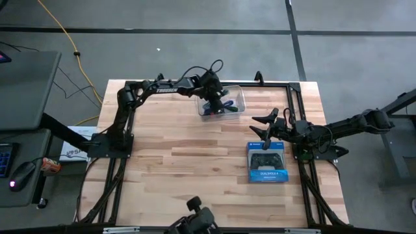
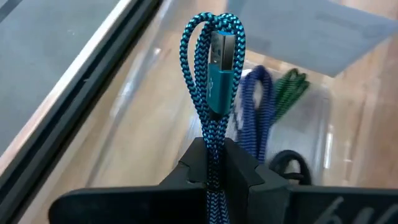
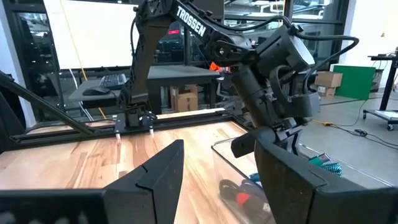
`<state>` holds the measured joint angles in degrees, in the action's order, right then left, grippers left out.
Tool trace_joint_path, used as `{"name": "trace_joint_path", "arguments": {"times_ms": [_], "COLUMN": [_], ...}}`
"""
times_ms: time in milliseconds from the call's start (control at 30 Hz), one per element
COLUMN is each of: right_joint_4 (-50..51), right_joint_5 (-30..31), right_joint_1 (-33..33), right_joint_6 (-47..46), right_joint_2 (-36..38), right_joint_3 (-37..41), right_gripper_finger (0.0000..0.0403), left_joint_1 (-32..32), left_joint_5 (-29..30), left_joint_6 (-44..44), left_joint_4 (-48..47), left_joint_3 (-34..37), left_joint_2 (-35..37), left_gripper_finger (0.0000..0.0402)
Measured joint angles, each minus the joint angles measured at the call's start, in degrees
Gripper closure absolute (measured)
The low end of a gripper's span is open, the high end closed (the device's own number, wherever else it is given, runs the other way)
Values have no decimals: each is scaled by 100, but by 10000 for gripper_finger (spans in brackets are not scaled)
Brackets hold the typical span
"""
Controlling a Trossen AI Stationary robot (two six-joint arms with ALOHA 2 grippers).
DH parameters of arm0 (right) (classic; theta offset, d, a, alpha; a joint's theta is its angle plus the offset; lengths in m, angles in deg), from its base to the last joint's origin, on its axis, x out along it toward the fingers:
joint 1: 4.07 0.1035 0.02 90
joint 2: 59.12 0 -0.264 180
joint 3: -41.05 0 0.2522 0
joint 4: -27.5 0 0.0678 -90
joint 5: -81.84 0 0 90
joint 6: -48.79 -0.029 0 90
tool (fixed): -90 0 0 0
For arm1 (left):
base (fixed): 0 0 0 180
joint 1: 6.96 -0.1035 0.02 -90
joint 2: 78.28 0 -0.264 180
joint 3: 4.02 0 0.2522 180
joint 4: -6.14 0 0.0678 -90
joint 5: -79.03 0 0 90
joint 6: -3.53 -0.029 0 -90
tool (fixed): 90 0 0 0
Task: Pick and place USB-C Cables
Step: Put the blue charger cable into the bin, then return to Home Position
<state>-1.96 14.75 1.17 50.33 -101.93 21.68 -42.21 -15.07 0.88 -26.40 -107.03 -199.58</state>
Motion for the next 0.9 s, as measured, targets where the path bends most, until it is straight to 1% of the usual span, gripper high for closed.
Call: {"name": "trace_joint_path", "arguments": {"times_ms": [167,367,533,767,900], "right_joint_4": [26,24,23,22,18], "right_joint_5": [0,-2,-2,-4,-7], "right_joint_1": [0,0,0,0,0], "right_joint_6": [0,0,0,0,0], "right_joint_2": [0,0,0,2,0], "right_joint_3": [0,0,0,0,0], "right_gripper_finger": [213,213,213,213,213], "left_joint_1": [63,93,125,125,123], "left_joint_5": [-35,-18,72,87,59], "left_joint_6": [-155,-162,-139,-44,-37], "left_joint_4": [-33,-123,-136,-150,-175], "left_joint_3": [0,0,0,0,2], "left_joint_2": [0,0,0,25,295], "left_gripper_finger": [394,364,327,261,232]}}
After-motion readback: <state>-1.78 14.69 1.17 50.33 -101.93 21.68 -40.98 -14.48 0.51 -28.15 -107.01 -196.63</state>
